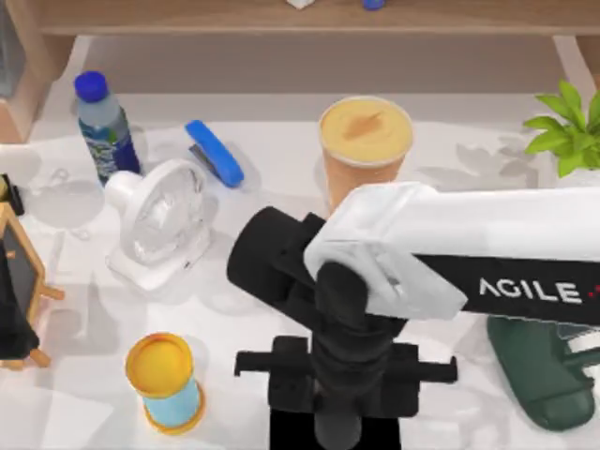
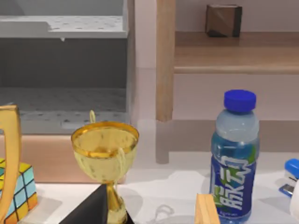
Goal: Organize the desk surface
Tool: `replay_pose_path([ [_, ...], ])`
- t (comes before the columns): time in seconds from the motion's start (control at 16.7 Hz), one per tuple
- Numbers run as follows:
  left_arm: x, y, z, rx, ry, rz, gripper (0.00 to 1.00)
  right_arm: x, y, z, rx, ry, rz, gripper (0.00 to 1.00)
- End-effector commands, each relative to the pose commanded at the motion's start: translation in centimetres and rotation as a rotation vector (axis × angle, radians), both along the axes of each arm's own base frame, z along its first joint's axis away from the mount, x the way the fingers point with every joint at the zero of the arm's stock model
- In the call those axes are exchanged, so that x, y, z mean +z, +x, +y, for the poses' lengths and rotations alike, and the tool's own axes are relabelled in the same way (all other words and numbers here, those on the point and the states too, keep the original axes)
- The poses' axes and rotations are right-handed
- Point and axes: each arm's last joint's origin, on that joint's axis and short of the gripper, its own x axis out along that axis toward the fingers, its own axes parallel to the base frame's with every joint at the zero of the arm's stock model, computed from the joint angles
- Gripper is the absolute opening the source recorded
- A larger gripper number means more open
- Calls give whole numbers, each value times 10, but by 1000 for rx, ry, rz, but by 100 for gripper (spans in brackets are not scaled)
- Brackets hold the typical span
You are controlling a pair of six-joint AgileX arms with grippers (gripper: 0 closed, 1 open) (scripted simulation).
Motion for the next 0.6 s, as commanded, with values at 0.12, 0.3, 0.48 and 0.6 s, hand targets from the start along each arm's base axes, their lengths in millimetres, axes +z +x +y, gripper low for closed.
replay_pose_path([
  [0.12,0,0,0,0,0,0,100,-3,-2,1,22,-6,3,0],
  [0.3,0,0,0,0,0,0,100,-3,-2,1,22,-6,3,0],
  [0.48,0,0,0,0,0,0,100,-5,-1,1,17,-4,1,0],
  [0.6,0,0,0,0,0,0,100,-10,-2,1,21,-6,5,0],
])
